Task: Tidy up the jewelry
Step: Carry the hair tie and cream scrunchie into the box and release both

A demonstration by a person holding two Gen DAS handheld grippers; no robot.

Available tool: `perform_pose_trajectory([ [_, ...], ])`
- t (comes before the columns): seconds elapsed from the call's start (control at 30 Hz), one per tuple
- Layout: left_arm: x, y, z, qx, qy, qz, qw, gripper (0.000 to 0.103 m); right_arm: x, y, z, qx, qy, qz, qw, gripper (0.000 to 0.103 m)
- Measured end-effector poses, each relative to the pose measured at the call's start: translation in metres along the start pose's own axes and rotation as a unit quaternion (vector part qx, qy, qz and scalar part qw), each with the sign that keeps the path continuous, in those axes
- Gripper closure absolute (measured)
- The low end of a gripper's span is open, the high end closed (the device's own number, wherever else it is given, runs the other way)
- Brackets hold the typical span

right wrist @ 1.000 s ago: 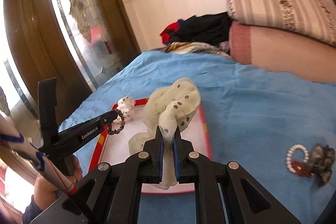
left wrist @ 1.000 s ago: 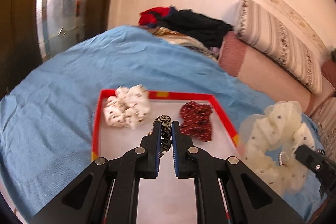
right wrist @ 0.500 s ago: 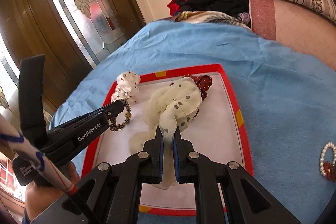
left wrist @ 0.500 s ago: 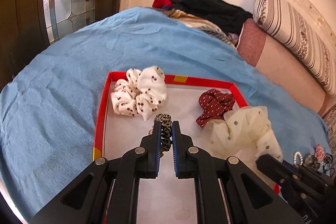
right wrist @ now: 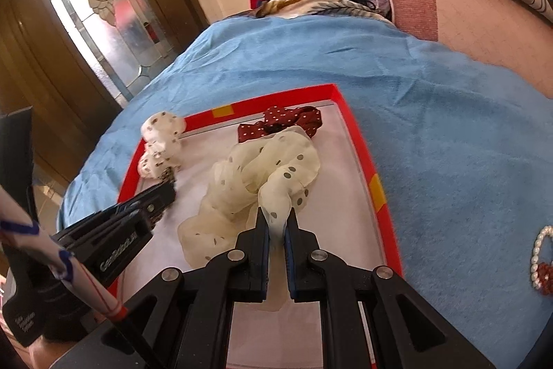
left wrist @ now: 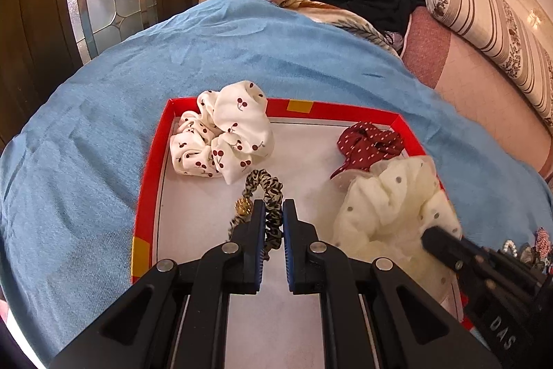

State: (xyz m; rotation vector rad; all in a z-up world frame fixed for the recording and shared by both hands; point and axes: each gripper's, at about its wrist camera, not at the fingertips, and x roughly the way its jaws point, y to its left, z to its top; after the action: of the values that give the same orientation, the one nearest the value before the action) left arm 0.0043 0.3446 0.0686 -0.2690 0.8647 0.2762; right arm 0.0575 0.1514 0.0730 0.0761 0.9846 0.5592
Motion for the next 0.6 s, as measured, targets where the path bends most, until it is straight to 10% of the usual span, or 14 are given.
perform_pose_trajectory([
  [0.6,0.009,-0.003,0.003,-0.001,0.002,0.025,0.9997,0.093,0.018,-0.007,0.009,0.005,0.011,-0.007,1.0,0.094],
])
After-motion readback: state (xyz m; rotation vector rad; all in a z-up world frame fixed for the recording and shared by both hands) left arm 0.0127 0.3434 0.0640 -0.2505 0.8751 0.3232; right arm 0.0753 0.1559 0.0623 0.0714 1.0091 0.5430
